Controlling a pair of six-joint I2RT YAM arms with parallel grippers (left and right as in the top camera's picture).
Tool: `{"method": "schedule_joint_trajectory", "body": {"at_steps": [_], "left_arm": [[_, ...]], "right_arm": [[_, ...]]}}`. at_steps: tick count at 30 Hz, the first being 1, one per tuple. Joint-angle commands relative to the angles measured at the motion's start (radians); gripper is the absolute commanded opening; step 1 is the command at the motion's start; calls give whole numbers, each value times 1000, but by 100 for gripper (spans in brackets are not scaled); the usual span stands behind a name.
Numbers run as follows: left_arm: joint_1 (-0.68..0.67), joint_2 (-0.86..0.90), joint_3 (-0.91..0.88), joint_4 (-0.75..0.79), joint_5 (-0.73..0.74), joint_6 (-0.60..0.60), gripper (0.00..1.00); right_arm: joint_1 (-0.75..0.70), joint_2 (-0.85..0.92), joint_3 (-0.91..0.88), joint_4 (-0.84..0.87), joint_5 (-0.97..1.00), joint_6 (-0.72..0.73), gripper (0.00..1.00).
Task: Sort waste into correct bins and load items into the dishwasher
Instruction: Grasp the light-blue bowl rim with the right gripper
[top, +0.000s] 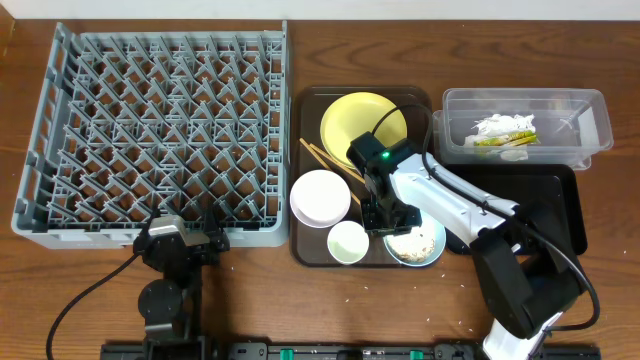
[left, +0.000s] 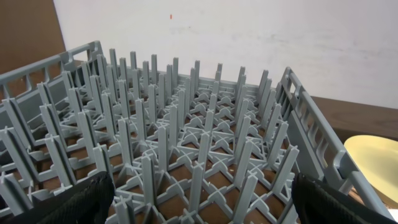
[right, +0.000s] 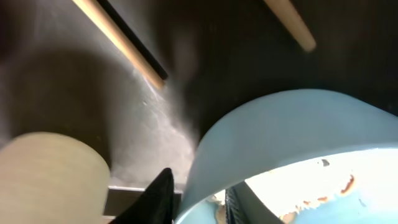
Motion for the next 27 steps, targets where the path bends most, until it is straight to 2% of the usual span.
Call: {"method": "schedule_joint_trajectory", "body": {"at_steps": [1, 11, 13, 21, 27], "left_arm": [[3, -6, -20, -35, -12, 10, 92], [3, -6, -20, -35, -13, 10, 92], [3, -6, -20, -35, -12, 10, 93], [3, -6, -20, -35, -13, 10, 92], [3, -6, -20, -35, -13, 10, 92]], "right_arm": [[18, 10, -11, -35, 21, 8, 26], [44, 10, -16, -69, 29, -3, 10], [57, 10, -16, -60, 43, -3, 2], [60, 10, -5, -53, 63, -29, 1], [21, -24, 87, -119, 58, -127, 1]]}}
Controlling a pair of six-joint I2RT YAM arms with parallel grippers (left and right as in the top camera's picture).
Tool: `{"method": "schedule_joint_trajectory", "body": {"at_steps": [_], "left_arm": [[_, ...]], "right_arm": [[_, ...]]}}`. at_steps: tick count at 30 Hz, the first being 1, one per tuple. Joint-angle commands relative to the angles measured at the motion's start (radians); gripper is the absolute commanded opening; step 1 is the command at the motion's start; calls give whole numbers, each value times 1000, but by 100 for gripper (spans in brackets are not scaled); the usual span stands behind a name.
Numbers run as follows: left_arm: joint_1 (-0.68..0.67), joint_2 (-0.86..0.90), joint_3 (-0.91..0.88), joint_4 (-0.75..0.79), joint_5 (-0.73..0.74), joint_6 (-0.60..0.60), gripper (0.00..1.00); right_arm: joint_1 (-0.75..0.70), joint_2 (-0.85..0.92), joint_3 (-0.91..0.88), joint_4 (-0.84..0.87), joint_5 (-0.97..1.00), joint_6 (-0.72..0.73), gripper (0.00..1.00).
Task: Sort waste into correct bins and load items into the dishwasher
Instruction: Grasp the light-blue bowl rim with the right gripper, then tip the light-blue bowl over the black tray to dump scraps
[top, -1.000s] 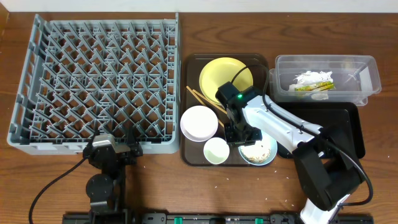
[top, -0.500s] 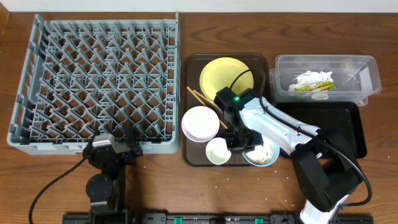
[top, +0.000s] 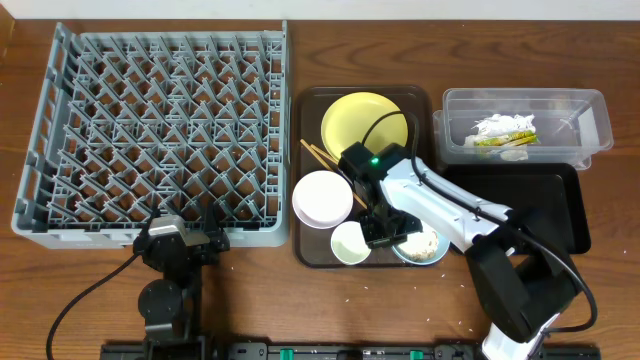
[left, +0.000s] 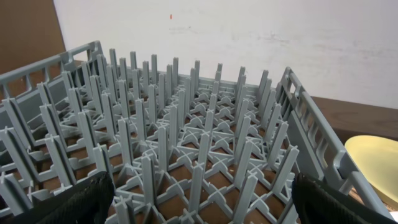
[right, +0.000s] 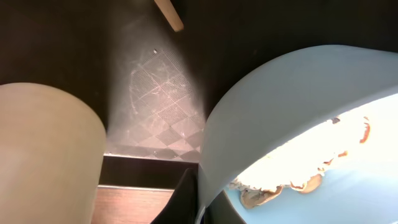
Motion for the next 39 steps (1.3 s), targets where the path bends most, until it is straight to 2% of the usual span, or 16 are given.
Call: {"method": "schedule_joint_trajectory", "body": {"at_steps": [1, 11, 20, 30, 39], "left_arm": [[3, -6, -20, -35, -12, 10, 92], [3, -6, -20, -35, -13, 10, 93], [3, -6, -20, -35, -13, 10, 92], [3, -6, -20, -35, -12, 10, 92], [3, -6, -20, -35, -13, 10, 92]], "right_arm": [[-39, -40, 76, -19, 20, -85, 1], [-172, -229, 127, -40, -93, -214, 1], [-434, -415, 125, -65, -329, -498, 1], [-756, -427, 65, -64, -627, -698, 1], [-946, -426, -98, 82, -925, -740, 1]]}}
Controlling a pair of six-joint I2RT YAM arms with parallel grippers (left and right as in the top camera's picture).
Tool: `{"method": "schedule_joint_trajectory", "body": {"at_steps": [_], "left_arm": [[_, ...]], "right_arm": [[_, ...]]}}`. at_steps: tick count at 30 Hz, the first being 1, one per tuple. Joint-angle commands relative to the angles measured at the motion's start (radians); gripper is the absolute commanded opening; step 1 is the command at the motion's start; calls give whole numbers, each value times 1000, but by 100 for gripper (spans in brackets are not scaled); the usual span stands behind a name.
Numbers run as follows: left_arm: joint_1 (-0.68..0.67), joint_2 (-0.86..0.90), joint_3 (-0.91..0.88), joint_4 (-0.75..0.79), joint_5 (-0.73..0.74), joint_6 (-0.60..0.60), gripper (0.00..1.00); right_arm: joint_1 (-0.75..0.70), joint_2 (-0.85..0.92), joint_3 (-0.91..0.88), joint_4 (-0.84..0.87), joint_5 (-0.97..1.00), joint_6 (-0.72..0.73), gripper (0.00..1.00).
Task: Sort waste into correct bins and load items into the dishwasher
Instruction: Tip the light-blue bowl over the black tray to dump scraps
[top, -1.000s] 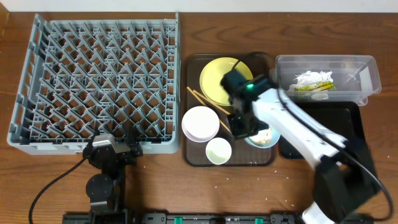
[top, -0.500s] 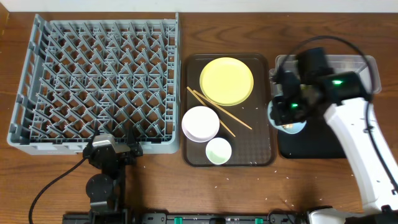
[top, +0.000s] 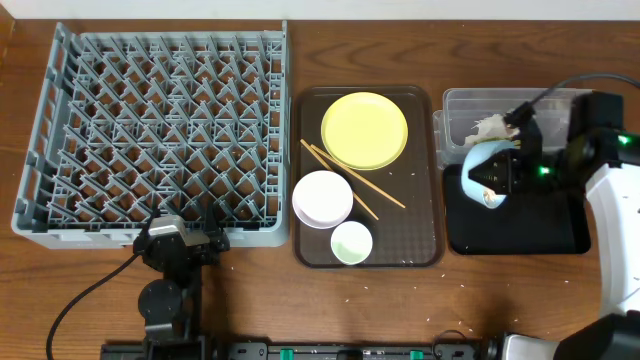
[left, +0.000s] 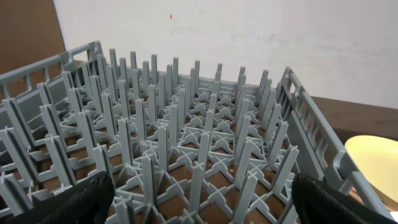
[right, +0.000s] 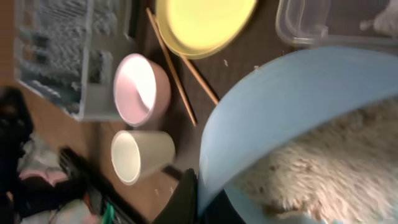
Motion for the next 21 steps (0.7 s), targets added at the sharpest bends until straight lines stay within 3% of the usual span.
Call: {"method": "schedule_joint_trajectory", "body": {"at_steps": [1, 9, 21], "left_arm": [[3, -6, -20, -35, -13, 9, 92], [3, -6, -20, -35, -13, 9, 93], [3, -6, -20, -35, -13, 9, 93]], "right_arm": [[-55, -11, -69, 58, -217, -41, 1], [-196, -11, -264, 265, -479, -40, 1], [-442, -10, -393, 340, -668, -41, 1]]}}
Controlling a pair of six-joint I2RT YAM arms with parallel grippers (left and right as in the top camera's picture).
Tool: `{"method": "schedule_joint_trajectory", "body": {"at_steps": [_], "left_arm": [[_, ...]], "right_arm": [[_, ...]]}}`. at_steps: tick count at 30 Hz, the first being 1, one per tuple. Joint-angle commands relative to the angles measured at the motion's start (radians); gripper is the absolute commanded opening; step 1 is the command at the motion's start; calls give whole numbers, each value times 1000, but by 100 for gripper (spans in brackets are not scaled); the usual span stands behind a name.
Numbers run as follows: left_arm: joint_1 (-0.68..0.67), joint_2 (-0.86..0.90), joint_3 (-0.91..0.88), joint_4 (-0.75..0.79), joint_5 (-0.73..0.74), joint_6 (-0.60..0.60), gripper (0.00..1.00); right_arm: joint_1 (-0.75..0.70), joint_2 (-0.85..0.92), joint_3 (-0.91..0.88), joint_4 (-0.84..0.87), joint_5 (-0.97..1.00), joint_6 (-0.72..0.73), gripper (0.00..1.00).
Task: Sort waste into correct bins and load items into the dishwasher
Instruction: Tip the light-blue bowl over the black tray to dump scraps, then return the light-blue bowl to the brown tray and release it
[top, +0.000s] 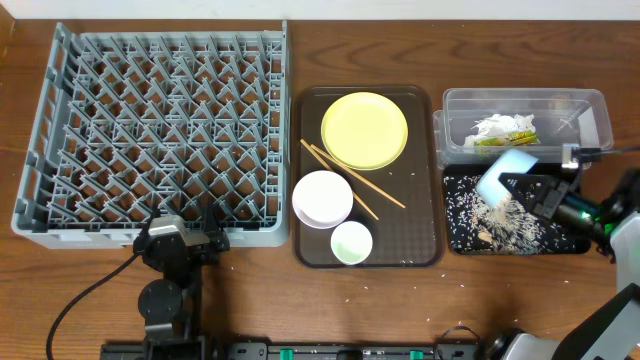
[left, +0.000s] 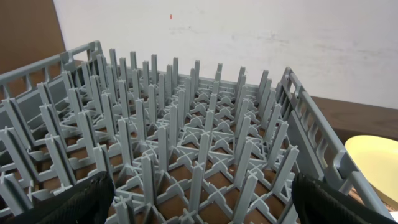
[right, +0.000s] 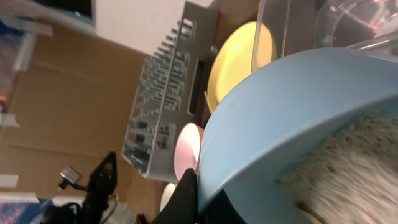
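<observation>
My right gripper (top: 528, 188) is shut on the rim of a light blue bowl (top: 506, 167), held tipped on edge over the black tray (top: 566, 241). Rice (top: 492, 220) lies spilled from it on that tray. In the right wrist view the bowl (right: 292, 118) fills the frame, rice still inside, with the gripper (right: 200, 186) pinching its rim. The left gripper (top: 181, 238) sits open at the front edge of the grey dish rack (top: 150, 120), its fingers (left: 78, 199) wide apart before the rack's pegs (left: 186, 137).
A brown tray (top: 420, 235) holds a yellow plate (top: 364, 130), a white bowl (top: 321, 198), a small cup (top: 351, 242) and chopsticks (top: 352, 186). A clear bin (top: 592, 100) with paper waste stands behind the black tray. Rice grains dot the table's front.
The right gripper has shifted right and toward the front with the blue bowl, tipped further. Rice now lies scattered on the black tray, which was bare. The left arm is unchanged.
The right gripper was down at the blue bowl of rice on the brown tray, then shut on its rim there. It then held the bowl tilted over the black tray. Now rice lies on that tray. The left gripper stayed open at the rack.
</observation>
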Motion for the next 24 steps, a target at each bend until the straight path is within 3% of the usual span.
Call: {"method": "schedule_joint_trajectory", "body": {"at_steps": [1, 10, 18, 24], "left_arm": [[3, -6, -20, -35, -13, 9, 92], [3, -6, -20, -35, -13, 9, 92], [3, -6, -20, -35, -13, 9, 92], [3, -6, -20, -35, -13, 9, 92]], "right_arm": [[-79, -10, -41, 21, -138, -20, 1], [-199, -10, -66, 19, -235, -19, 1], [-206, -10, -66, 15, -256, 3, 1], [-206, -10, -66, 16, -241, 178, 1]]}}
